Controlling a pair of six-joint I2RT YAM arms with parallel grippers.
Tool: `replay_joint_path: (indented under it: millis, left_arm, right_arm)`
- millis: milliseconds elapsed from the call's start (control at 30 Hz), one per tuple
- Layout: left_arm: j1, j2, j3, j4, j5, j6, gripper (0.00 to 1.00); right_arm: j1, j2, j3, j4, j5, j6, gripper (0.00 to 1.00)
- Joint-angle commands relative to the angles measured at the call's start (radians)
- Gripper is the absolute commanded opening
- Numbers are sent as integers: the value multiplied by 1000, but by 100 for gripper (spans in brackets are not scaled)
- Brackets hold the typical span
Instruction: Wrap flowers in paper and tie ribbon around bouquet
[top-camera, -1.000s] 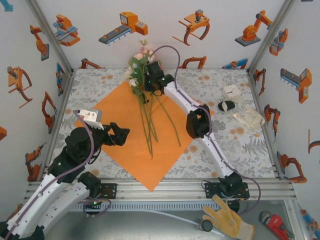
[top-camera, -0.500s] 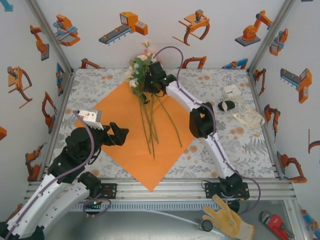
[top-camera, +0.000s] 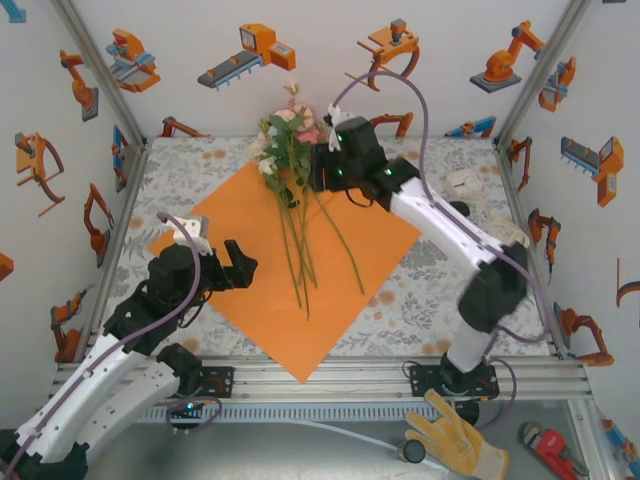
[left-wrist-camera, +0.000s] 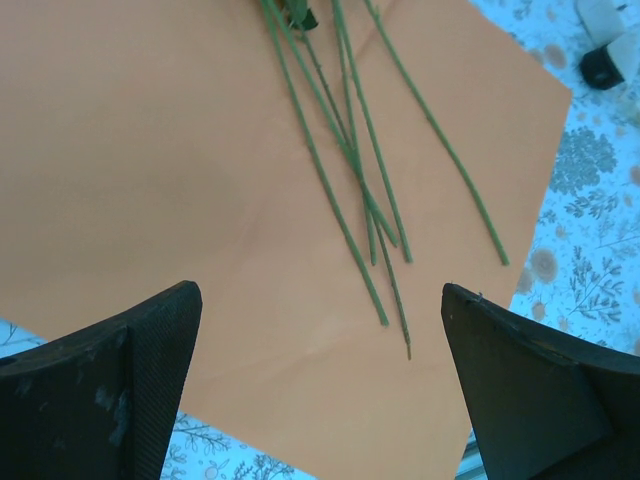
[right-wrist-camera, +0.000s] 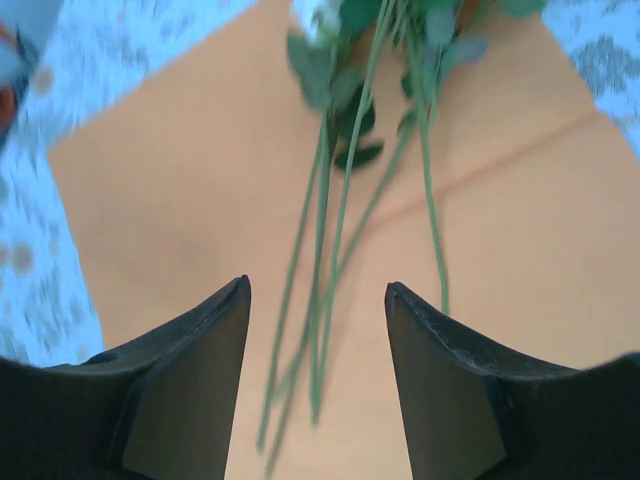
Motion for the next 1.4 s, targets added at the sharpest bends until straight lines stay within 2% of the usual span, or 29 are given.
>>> replay_joint_path:
  millis: [0,100,200,333,467,567,700,900,1167,1367]
  left_arm:
    - [4,-2,34,-48,-37,-42,97]
    - [9,11,35,-68,-52,-64,97]
    - [21,37,52,-112,-71,-93,97]
    - [69,70,63,-158,-60,-133,97]
    - [155,85,53,-154,49,-160,97]
    - [192,85,46,-144,107,-157,97]
    - [195,75,40,-137,124,-150,97]
    - [194,36,5,-99,136,-167,97]
    - [195,38,-2,-89,140,-162,97]
    - [194,36,-7,-84,144,-163,97]
  right_arm:
    - [132,-223,-290,70,53,-260,54]
    - [279,-385,-534,148,62,-395,54]
    - [473,-470,-744,295,33,-487,55]
    - [681,-405,-792,324,65,-510,56]
    - [785,-289,-792,287,84,-551,53]
    - [793,-259,-845,328,63,-598,55]
    - [793,-209,-865,305,42,-681,62]
    - [790,-142,-876,300,98,-752,62]
    - [760,-192,-920,276,129,-807,57]
    - [710,-192,-922,287,101,-845,55]
